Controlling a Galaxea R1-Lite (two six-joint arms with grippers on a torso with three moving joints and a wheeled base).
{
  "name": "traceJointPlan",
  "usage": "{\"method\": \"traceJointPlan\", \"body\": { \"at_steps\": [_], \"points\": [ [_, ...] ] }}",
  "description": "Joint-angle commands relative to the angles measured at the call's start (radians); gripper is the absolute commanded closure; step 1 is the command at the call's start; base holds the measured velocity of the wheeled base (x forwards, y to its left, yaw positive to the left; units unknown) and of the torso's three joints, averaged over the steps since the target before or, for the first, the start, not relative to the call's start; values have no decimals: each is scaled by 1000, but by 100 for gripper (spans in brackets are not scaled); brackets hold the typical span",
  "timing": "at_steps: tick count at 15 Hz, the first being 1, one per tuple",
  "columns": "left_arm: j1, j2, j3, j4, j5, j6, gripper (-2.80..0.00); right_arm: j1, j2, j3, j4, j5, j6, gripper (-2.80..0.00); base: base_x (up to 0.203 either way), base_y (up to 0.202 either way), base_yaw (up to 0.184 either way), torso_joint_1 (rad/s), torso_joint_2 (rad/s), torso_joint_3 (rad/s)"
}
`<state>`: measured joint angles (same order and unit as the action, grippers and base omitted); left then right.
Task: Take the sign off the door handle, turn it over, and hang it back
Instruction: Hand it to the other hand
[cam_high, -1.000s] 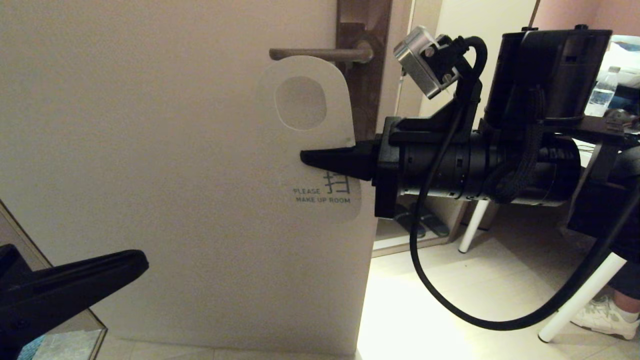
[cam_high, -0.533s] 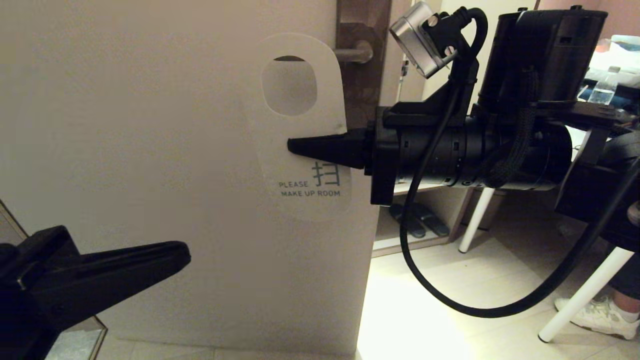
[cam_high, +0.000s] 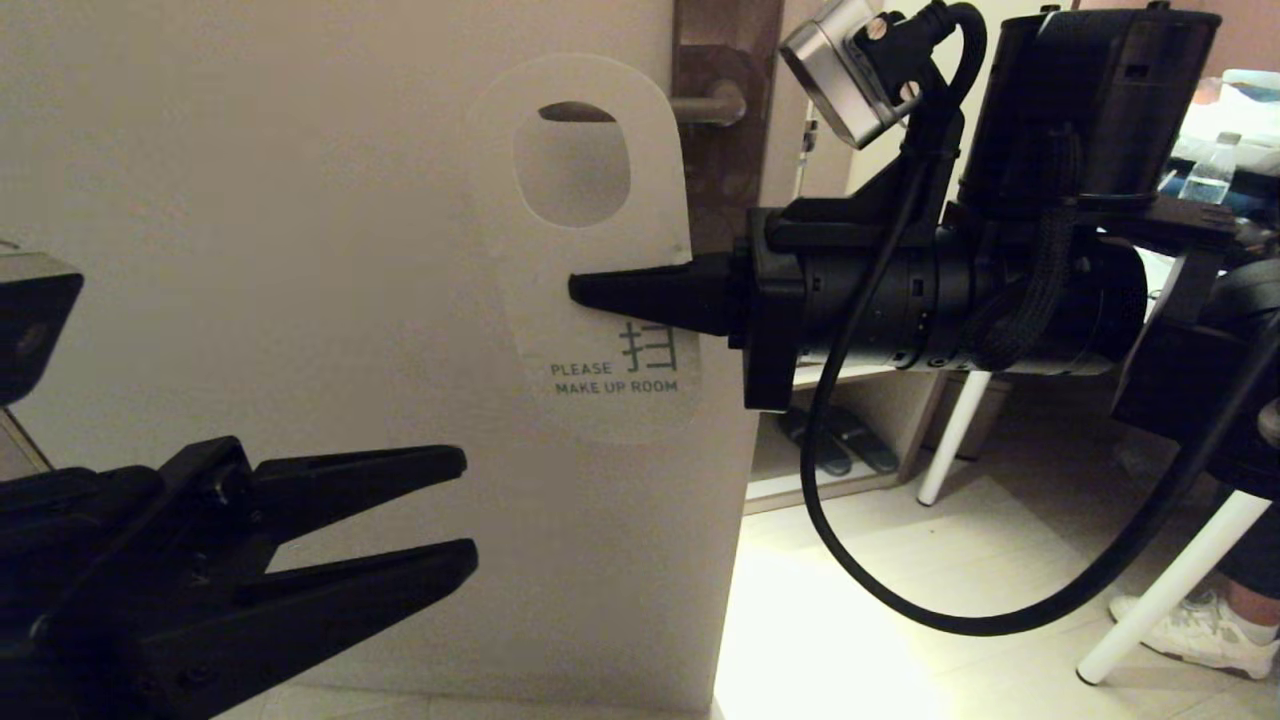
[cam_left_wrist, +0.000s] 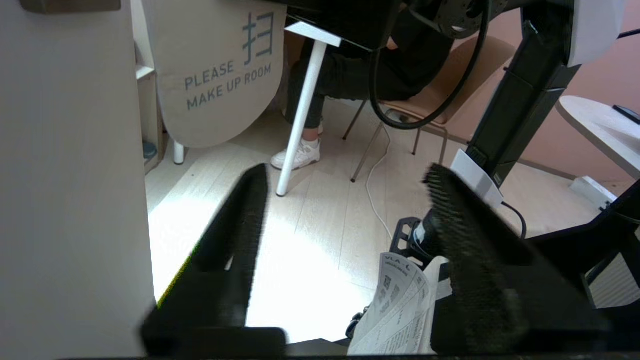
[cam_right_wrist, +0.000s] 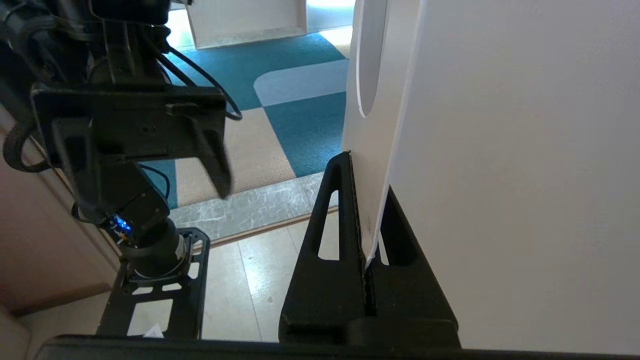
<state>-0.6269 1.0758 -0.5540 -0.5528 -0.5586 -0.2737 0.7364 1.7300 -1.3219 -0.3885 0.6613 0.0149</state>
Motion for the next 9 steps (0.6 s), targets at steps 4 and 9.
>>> {"method": "traceJointPlan", "body": {
  "at_steps": [4,9],
  "points": [
    [-2,52,-15,-56,-3,-2,-280,31,3,-2,-4,4,0,0,0,0,0,0,0,0],
    [-5,96,-14,-108,-3,-1,-280,38,-1,-7,-4,4,0,0,0,0,0,0,0,0]
  ]
}}
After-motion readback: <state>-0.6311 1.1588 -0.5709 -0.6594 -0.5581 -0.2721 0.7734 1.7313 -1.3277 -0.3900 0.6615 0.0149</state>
